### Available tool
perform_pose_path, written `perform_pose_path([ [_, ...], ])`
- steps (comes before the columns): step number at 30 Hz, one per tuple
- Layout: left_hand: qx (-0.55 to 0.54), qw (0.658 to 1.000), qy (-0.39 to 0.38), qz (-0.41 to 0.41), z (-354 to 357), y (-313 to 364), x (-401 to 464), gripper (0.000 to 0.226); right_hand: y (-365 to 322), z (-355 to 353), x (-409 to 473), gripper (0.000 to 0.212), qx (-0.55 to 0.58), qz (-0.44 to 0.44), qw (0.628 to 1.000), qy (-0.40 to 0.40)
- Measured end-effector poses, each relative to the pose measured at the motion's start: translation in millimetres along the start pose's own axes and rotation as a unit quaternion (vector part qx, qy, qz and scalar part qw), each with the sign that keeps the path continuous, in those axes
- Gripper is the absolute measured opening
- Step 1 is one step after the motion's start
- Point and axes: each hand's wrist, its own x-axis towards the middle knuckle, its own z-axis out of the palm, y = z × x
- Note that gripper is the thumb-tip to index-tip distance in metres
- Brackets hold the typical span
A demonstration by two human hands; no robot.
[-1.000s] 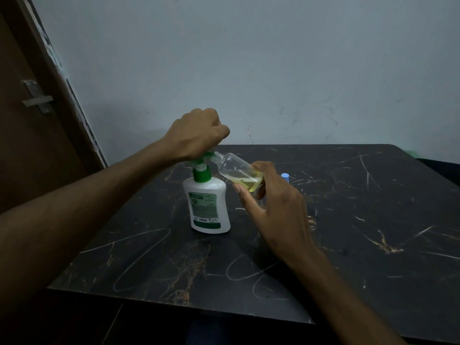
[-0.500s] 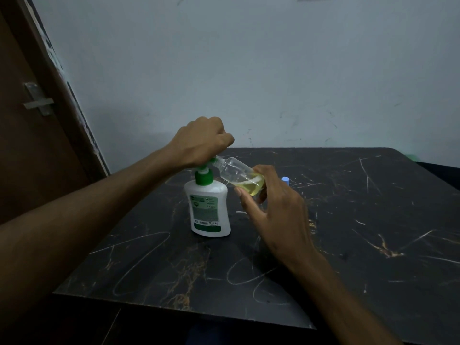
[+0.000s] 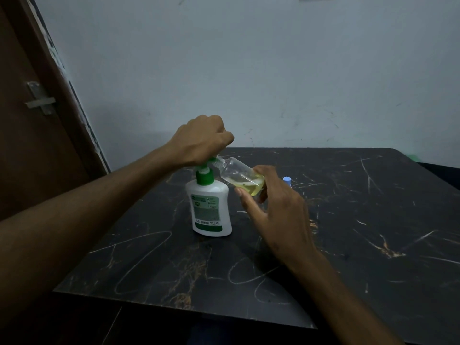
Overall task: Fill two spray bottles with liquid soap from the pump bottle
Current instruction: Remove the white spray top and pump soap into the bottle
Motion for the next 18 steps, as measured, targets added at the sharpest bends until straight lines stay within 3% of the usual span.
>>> perform_pose_path([
  [18, -0.008, 1.0, -0.008, -0.014, 3.2, -0.2, 0.4, 0.031, 0.1, -1.5, 1.3, 0.034, 0.0, -0.008, 1.0, 0.013],
])
